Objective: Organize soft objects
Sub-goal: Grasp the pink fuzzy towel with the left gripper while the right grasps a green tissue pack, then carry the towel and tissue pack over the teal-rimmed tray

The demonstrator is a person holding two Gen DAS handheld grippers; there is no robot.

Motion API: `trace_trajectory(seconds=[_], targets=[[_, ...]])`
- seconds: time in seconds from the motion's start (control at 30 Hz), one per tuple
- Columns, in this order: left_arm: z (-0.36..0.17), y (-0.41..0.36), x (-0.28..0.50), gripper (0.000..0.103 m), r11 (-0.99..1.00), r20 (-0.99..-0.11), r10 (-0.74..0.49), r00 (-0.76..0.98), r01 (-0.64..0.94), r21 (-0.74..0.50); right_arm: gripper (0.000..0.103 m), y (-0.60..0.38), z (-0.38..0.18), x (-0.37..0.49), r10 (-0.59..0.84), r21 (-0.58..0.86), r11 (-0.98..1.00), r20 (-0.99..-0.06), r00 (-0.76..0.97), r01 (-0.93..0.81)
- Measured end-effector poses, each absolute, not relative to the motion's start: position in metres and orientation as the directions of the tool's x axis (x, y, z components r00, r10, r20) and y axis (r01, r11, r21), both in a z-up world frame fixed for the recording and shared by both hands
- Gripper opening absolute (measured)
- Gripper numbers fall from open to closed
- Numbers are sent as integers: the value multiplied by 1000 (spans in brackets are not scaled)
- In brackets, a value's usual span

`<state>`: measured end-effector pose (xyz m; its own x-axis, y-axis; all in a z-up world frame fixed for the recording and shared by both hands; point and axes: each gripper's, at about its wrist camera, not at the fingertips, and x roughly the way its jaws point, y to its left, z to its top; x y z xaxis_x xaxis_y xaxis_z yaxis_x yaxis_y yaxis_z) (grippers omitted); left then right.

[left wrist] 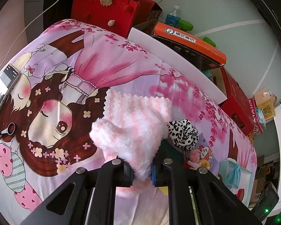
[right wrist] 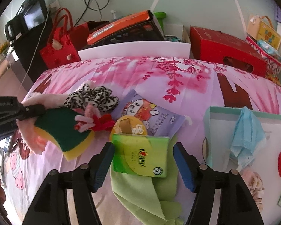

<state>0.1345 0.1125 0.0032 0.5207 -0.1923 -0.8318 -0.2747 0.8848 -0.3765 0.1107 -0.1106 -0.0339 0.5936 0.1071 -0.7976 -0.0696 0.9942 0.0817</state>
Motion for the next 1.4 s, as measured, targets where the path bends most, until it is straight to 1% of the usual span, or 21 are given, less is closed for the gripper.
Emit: trace_trajectory(seconds=[0.13, 0.27, 0.57, 0.6, 0.7, 0.93, 1.27, 1.4], targets=[[1, 113, 135, 13, 885, -835, -194, 516, -276, -376, 70, -105, -39, 112, 97, 64, 995, -806, 584, -77], [0, 111, 136, 13, 887, -838, -192, 511, -274, -371, 75, -99, -44, 113, 83, 43, 996, -810, 580, -84], [-2, 110, 137, 13, 891, -843, -190, 504, -271, -363, 75, -97, -52, 115, 63, 27, 997, -821, 567, -72], [-2, 110, 137, 13, 891, -842, -190, 504, -271, -364, 75, -97, -52, 115, 62, 27, 997, -821, 568, -70], [-1, 110, 136, 13, 891, -840, -192, 507, -269, -366, 66, -98, -51, 114, 64, 31, 997, -819, 569, -69], [5, 109, 135, 13, 896, -828, -192, 527, -251, -367, 66, -98, -47, 112, 68, 31, 997, -816, 574, -74], [25, 104, 131, 11, 909, -797, -185, 575, -209, -361, 66, -103, -21, 104, 69, 33, 997, -774, 629, -69], [39, 102, 128, 10, 911, -771, -186, 610, -187, -367, 66, -107, -9, 100, 70, 41, 997, -754, 654, -60]])
